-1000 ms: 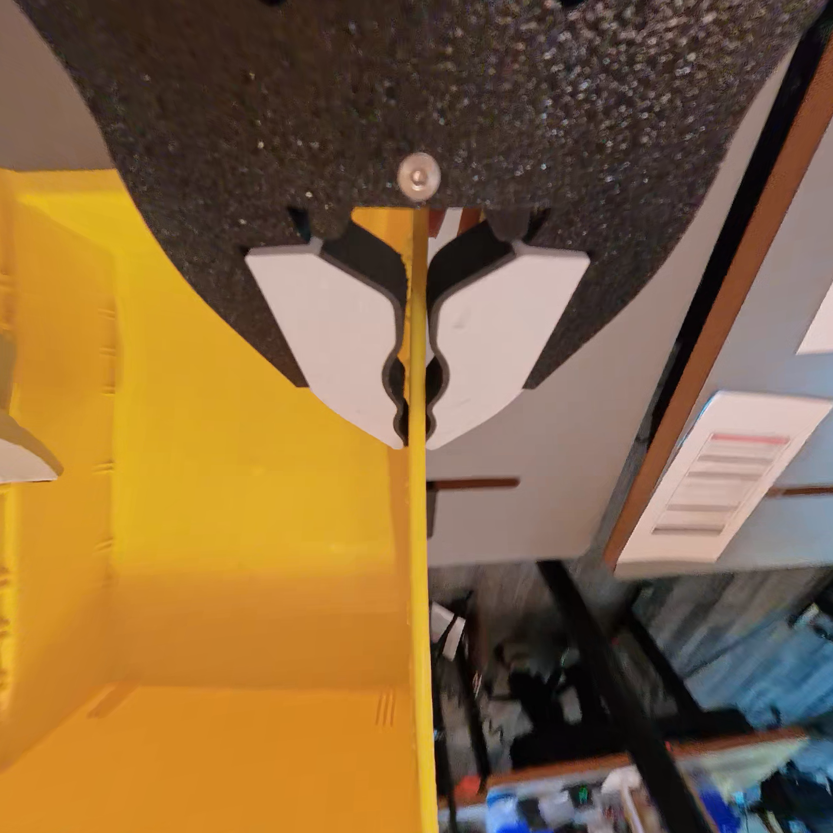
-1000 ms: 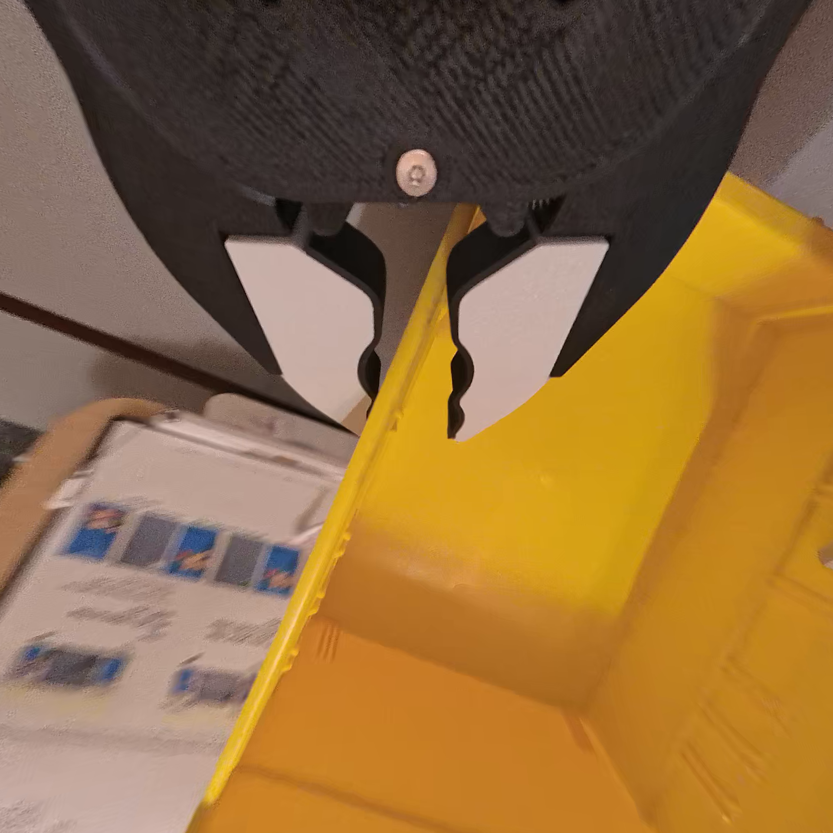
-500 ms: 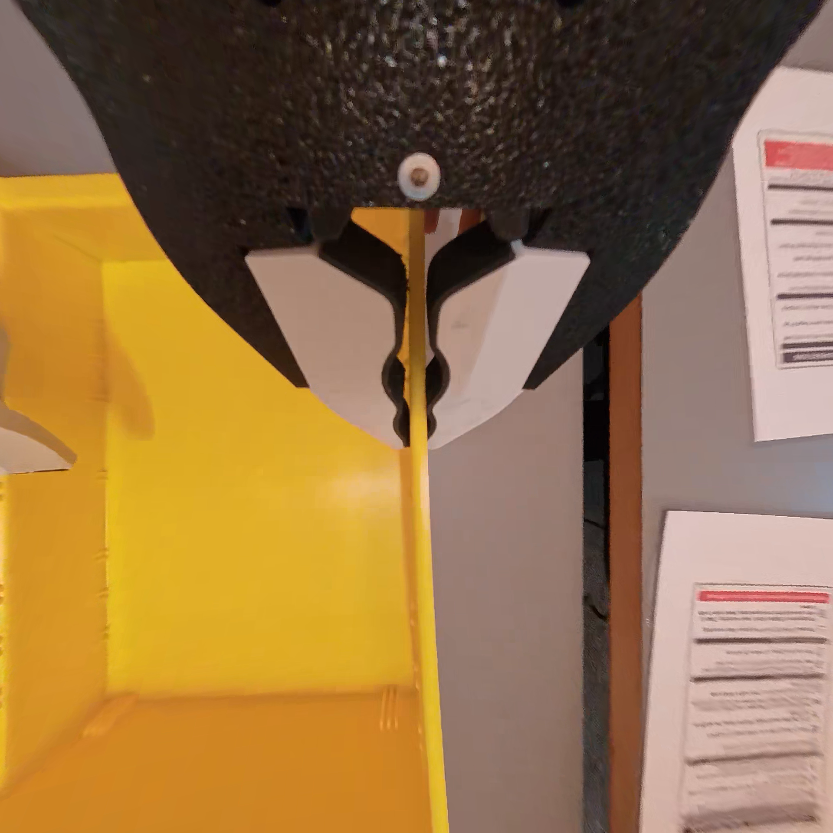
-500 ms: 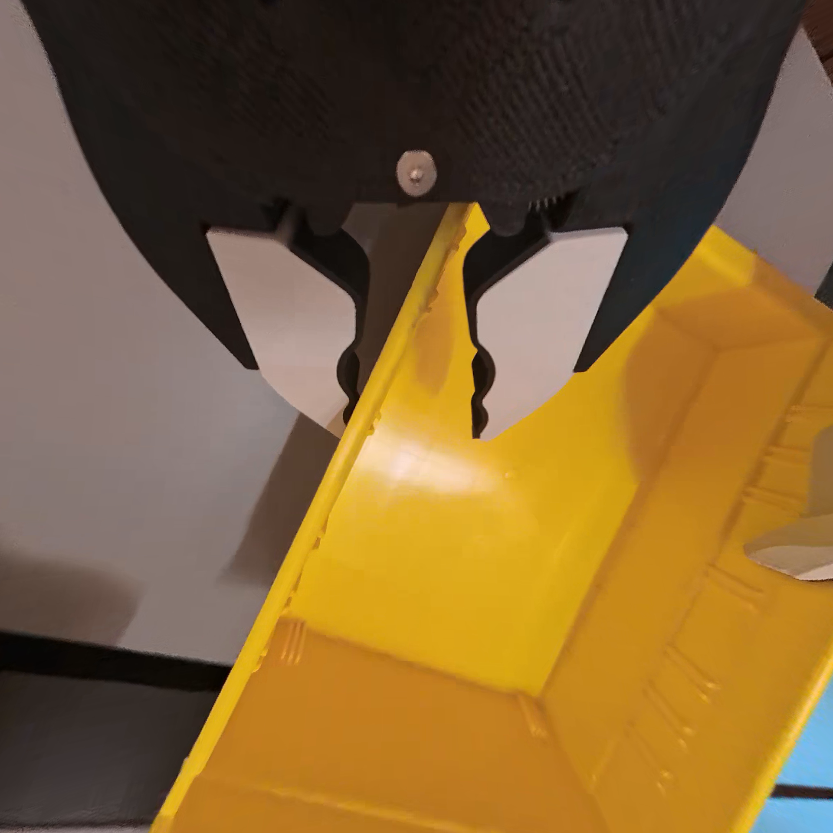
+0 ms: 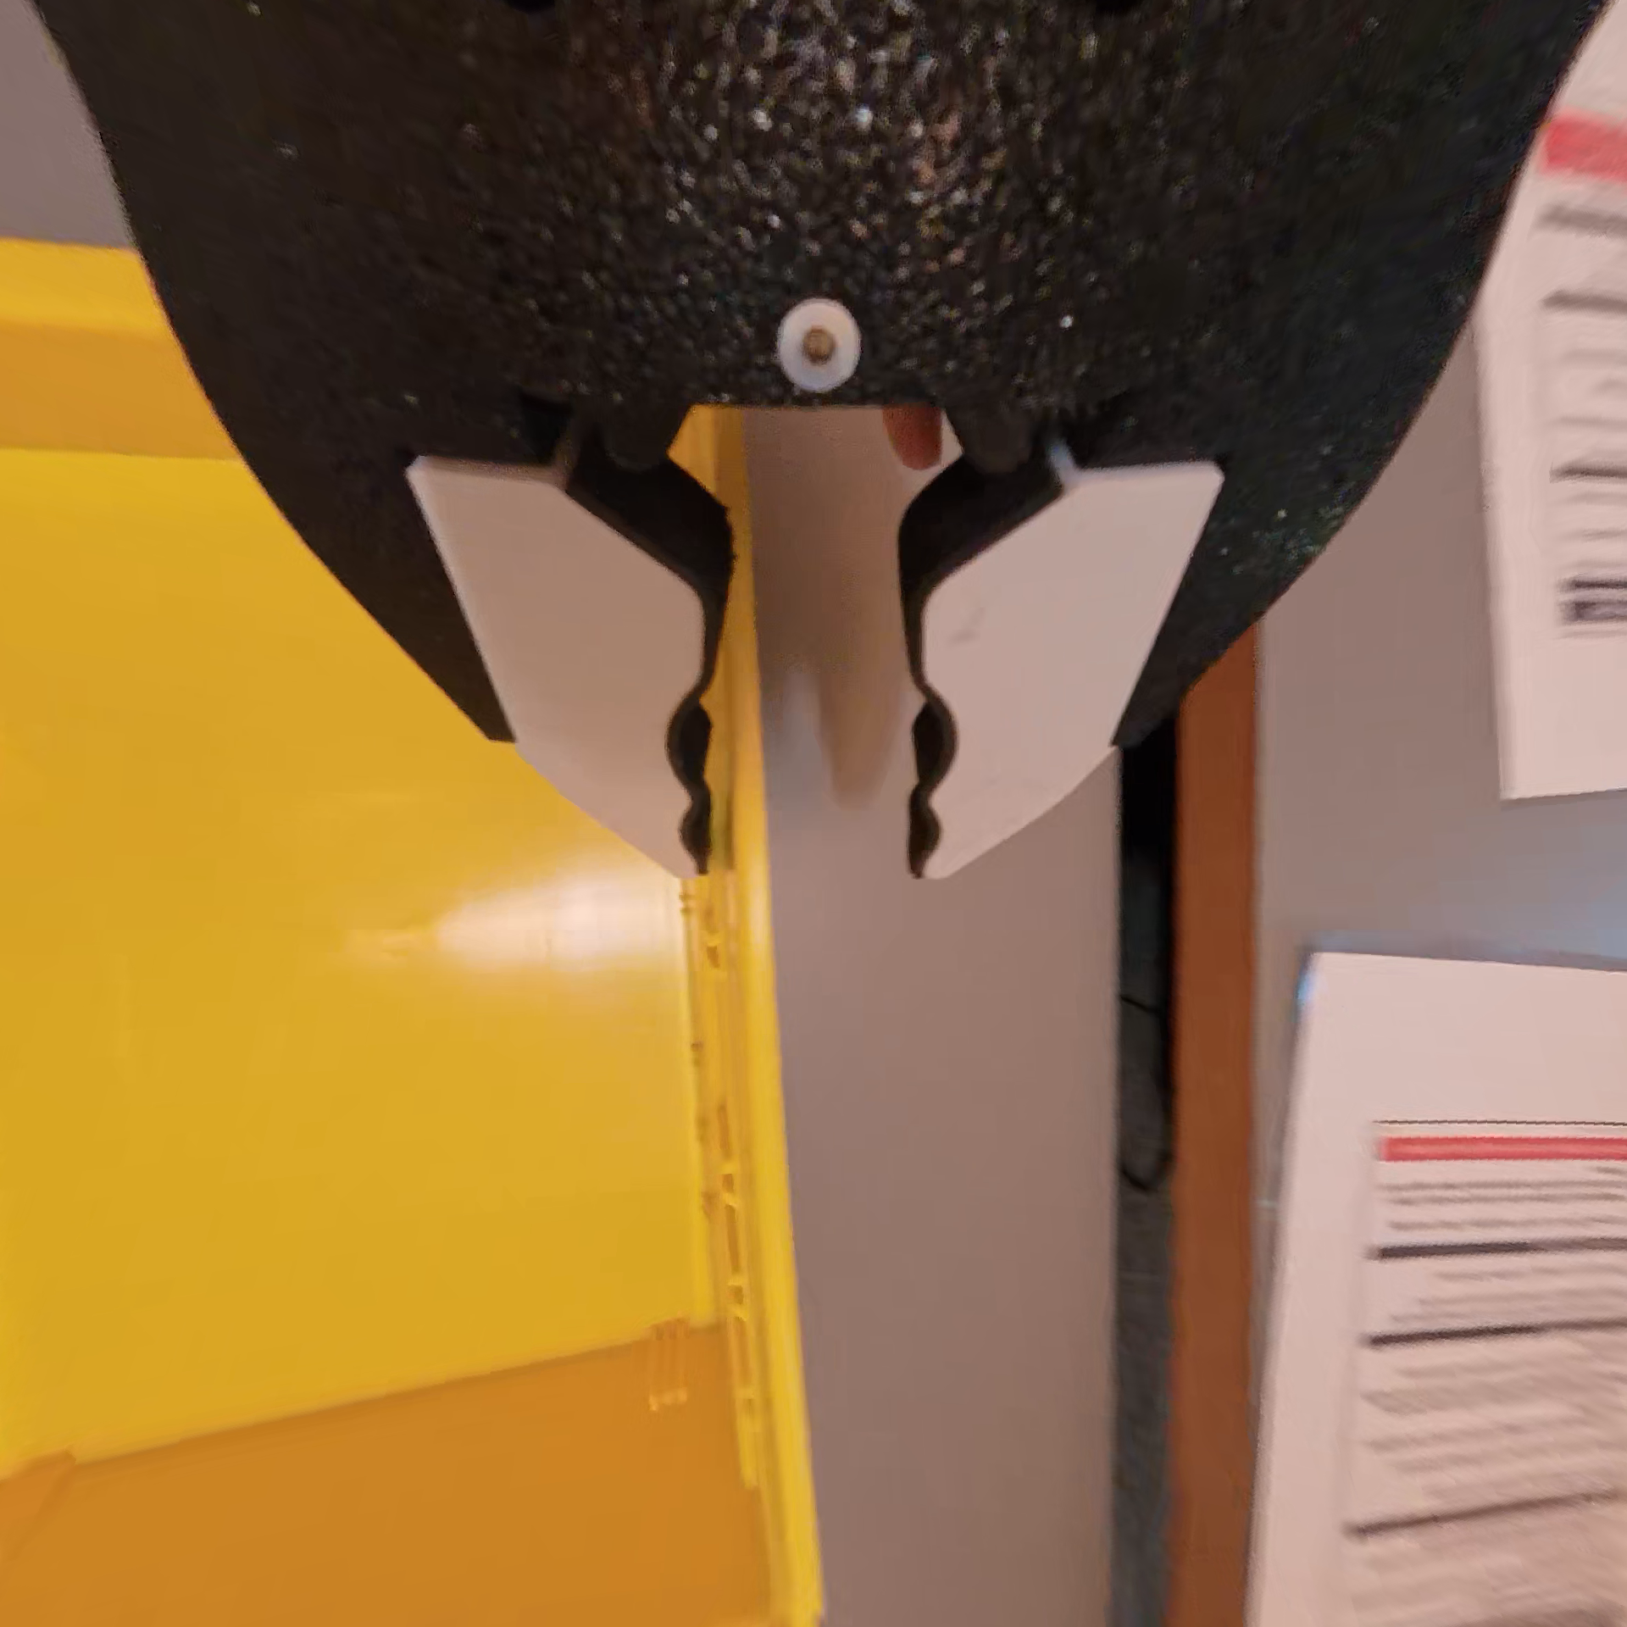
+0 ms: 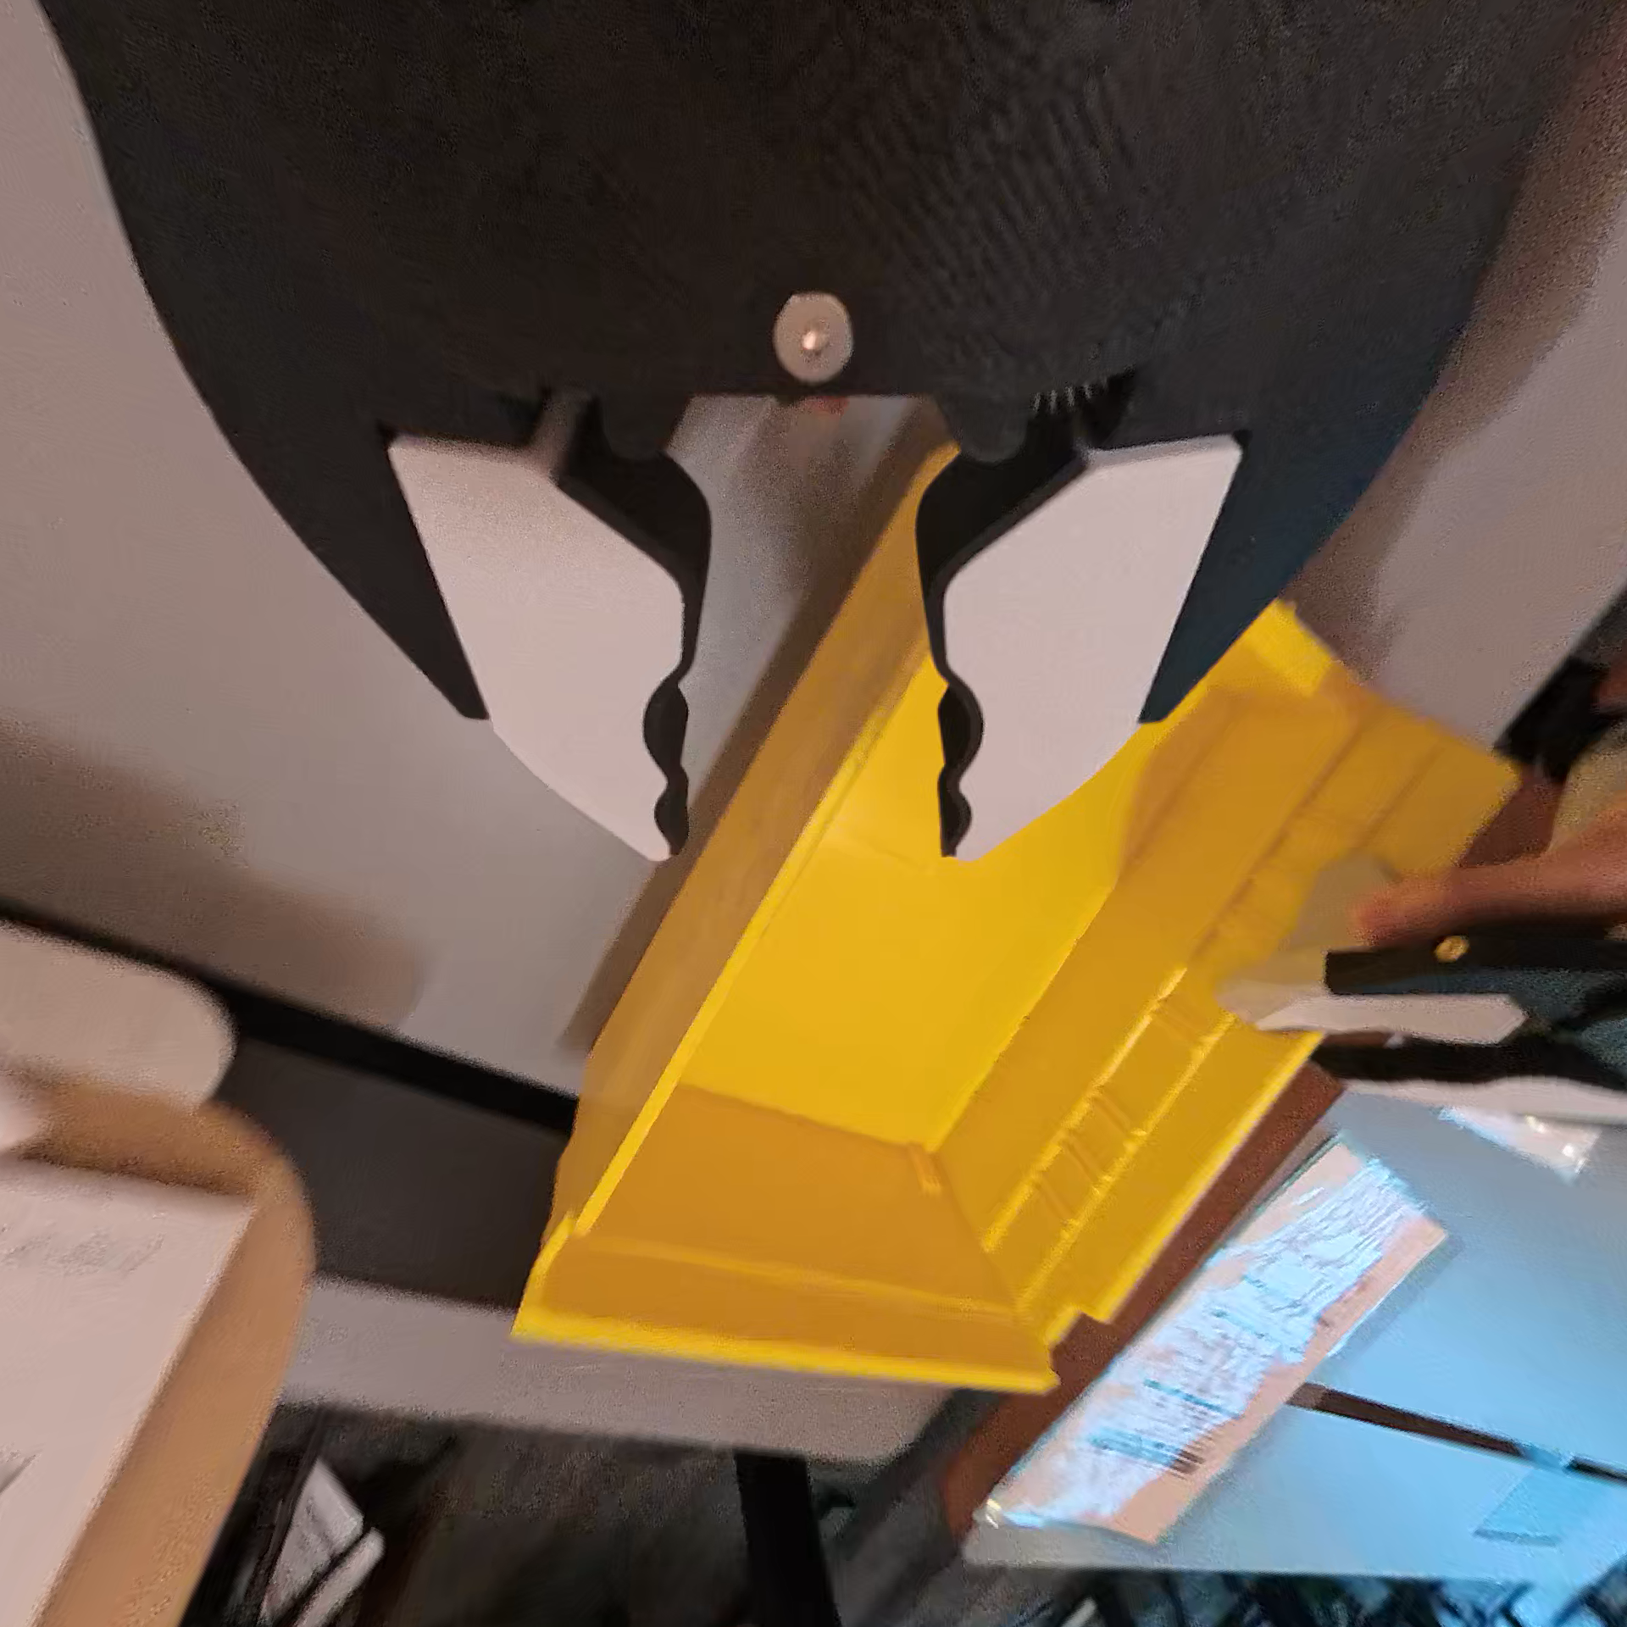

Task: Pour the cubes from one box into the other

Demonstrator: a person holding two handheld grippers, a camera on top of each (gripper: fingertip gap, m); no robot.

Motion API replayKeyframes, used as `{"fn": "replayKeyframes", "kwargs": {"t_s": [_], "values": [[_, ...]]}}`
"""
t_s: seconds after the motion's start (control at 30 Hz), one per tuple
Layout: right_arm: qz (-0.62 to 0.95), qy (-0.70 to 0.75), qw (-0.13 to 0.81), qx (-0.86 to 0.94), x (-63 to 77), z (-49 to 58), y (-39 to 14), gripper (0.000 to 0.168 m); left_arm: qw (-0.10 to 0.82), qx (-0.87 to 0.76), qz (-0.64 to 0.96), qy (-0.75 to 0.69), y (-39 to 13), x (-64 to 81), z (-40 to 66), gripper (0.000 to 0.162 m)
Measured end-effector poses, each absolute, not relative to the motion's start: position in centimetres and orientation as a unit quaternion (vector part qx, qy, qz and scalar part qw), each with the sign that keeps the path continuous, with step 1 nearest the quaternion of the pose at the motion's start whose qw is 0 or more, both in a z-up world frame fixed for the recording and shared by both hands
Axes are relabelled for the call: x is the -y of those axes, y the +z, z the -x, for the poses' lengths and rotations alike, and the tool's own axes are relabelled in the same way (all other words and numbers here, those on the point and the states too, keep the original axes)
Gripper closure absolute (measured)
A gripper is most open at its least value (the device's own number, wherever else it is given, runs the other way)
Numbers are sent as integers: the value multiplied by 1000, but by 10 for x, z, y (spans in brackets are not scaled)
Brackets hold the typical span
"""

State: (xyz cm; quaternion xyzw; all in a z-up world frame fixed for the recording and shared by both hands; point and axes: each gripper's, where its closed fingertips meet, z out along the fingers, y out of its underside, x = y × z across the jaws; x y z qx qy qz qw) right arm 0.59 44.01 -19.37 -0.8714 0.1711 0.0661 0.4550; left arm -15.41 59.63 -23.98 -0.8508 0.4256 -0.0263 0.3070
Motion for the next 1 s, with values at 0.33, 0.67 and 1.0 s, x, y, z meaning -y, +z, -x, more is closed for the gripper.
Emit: {"fn": "replayKeyframes", "kwargs": {"t_s": [0.33,0.67,1.0], "values": [[848,-110,514,-71,-173,-66,-63,64,474,-398,754,-220,-94,-470,62,86],[843,-202,353,-352,141,-62,-185,69,476,-500,591,-417,-131,-211,-71,81],[863,-161,250,-409,173,-39,-276,88,362,-585,593,-419,-217,-95,-73,81]]}}
